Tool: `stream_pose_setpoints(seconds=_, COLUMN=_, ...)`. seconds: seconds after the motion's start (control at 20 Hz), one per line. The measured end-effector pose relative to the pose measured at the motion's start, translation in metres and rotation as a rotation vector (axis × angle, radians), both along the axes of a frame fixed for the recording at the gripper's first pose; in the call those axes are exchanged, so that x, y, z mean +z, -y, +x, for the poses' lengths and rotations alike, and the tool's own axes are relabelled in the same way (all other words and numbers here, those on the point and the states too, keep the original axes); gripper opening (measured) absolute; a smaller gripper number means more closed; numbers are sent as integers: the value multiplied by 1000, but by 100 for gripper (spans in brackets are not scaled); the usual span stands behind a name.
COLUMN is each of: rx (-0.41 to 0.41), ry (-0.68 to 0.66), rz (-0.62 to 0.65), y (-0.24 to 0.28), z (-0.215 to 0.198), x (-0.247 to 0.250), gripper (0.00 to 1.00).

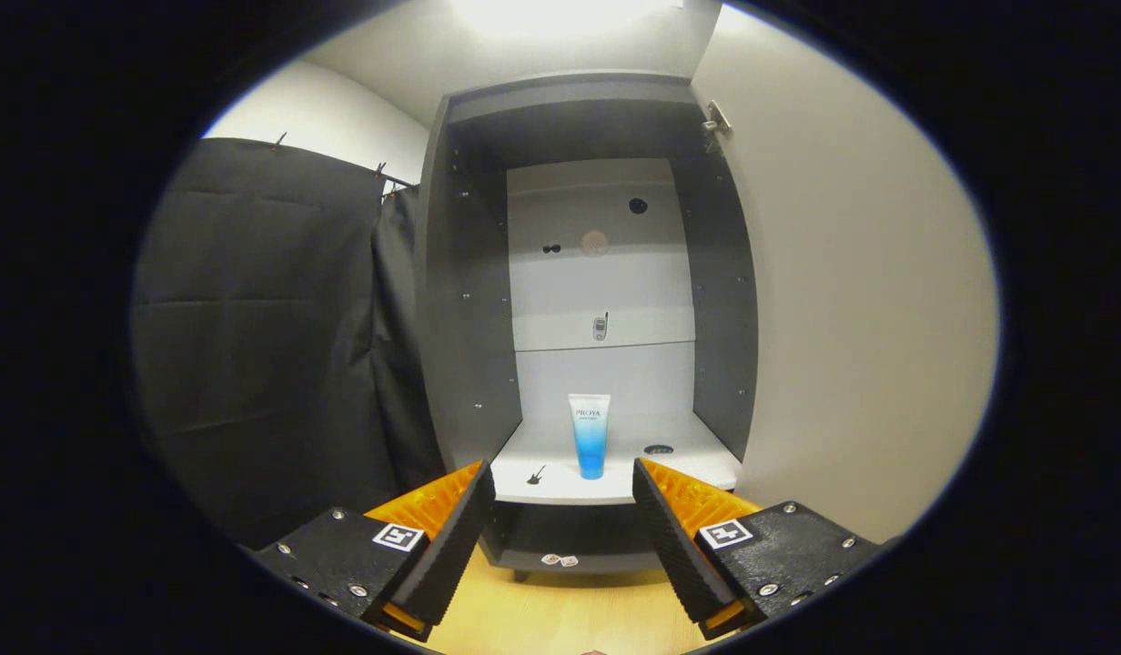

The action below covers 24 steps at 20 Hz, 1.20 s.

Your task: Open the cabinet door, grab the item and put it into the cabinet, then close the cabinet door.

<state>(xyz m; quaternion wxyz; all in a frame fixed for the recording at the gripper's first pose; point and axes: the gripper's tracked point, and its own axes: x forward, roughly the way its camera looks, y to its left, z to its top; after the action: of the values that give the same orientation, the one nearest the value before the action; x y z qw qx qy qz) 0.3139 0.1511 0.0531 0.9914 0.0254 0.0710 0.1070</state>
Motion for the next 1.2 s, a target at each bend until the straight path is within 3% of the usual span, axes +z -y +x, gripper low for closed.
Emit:
stream_pose_setpoints(seconds=0.5, rx=92, ry=-19, rz=-38, y=39, z=-135, x=6, gripper=94)
stream_pose_setpoints(seconds=0.85, rx=117, ry=26, rz=-34, y=82, z=-193, x=35, gripper=94)
stream_pose_setpoints(seconds=1.2, rx=10, ry=-48, rz=174, y=163, z=-207, x=54, gripper=94)
